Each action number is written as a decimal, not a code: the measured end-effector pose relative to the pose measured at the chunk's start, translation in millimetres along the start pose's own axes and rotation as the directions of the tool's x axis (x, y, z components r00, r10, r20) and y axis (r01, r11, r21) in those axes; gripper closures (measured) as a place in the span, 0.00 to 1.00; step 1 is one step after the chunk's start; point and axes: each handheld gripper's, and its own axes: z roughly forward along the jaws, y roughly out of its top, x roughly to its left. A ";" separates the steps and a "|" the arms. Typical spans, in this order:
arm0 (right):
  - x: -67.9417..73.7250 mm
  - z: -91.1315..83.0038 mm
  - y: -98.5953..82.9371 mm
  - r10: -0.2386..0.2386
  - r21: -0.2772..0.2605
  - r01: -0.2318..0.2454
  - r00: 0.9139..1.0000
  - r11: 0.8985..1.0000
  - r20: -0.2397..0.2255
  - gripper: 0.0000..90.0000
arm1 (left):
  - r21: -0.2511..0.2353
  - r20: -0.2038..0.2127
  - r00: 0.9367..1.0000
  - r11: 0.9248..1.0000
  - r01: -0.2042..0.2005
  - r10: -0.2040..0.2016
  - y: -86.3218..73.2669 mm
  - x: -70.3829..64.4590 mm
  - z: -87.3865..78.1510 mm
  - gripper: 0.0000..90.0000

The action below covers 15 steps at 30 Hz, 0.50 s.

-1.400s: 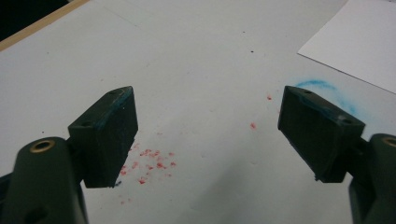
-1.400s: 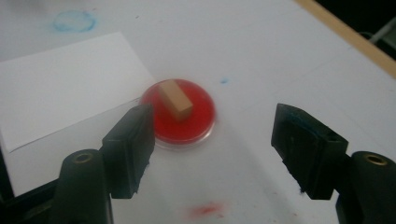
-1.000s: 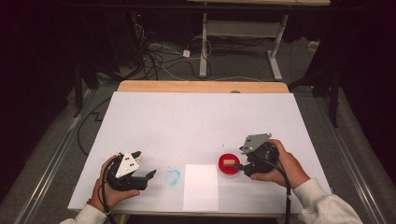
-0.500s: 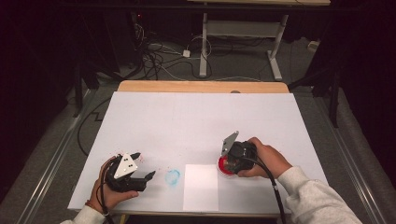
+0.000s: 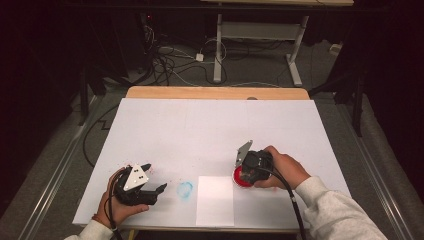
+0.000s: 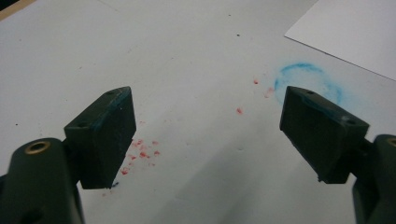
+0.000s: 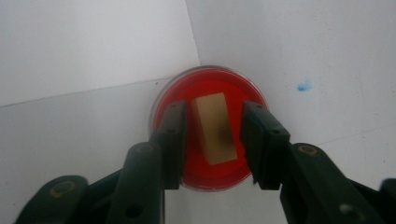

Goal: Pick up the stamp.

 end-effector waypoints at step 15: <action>-3.0 0.1 -0.5 0.054 0.007 -0.054 0.998 0.999 0.012 0.85 | 0.010 0.001 1.000 1.000 -0.008 0.008 -0.2 -0.3 0.1 0.21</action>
